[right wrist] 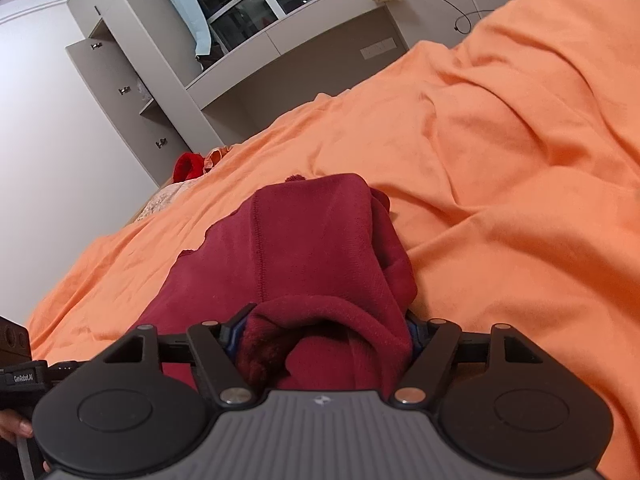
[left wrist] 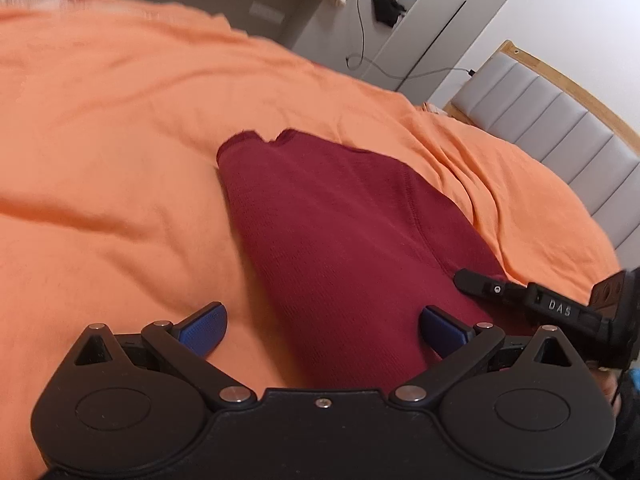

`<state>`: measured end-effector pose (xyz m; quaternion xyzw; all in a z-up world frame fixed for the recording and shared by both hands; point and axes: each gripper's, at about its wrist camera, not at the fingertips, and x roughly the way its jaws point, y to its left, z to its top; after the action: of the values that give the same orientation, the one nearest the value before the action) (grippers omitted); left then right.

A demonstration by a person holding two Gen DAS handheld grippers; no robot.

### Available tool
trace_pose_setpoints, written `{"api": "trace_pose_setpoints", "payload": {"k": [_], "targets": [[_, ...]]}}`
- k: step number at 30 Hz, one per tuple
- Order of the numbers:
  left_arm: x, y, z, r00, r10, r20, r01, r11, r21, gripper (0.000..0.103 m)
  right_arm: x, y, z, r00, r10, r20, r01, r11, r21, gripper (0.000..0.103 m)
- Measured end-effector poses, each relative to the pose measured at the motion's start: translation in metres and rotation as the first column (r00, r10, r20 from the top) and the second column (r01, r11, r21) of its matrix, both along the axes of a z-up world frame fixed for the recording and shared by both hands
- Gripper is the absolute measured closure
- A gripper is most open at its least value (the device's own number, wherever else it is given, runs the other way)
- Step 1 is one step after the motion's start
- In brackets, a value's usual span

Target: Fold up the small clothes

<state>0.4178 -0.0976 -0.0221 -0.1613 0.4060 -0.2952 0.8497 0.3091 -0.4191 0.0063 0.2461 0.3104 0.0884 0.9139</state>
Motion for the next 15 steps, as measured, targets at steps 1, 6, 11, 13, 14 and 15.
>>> {"api": "trace_pose_setpoints", "payload": {"k": [1, 6, 11, 13, 14, 15], "targets": [[0.001, 0.000, -0.002, 1.000, -0.005, -0.004, 0.005, 1.000, -0.007, 0.001, 0.000, 0.001, 0.000, 1.000, -0.003, 0.004, 0.003, 1.000, -0.008, 0.030], [-0.007, -0.010, 0.002, 0.999, 0.023, 0.034, -0.023, 0.999, 0.021, 0.010, -0.005, 0.015, 0.007, 0.998, 0.005, 0.055, -0.001, 0.997, -0.073, 0.050], [-0.012, -0.018, 0.011, 0.997, 0.031, 0.064, -0.031, 0.999, 0.009, 0.052, -0.012, 0.032, 0.020, 0.990, 0.016, 0.139, 0.010, 0.983, -0.184, 0.067], [-0.015, -0.018, 0.017, 0.992, 0.057, 0.110, -0.058, 0.998, 0.011, 0.067, -0.015, 0.041, 0.027, 0.981, 0.022, 0.191, 0.024, 0.972, -0.233, 0.069], [-0.017, -0.017, 0.022, 0.988, 0.067, 0.136, -0.068, 0.998, 0.007, 0.069, -0.018, 0.047, 0.031, 0.974, 0.032, 0.225, 0.027, 0.967, -0.254, 0.069], [-0.019, -0.017, 0.028, 0.982, 0.072, 0.172, -0.074, 0.997, 0.006, 0.071, -0.019, 0.052, 0.034, 0.966, 0.041, 0.254, 0.029, 0.963, -0.267, 0.070]]}}
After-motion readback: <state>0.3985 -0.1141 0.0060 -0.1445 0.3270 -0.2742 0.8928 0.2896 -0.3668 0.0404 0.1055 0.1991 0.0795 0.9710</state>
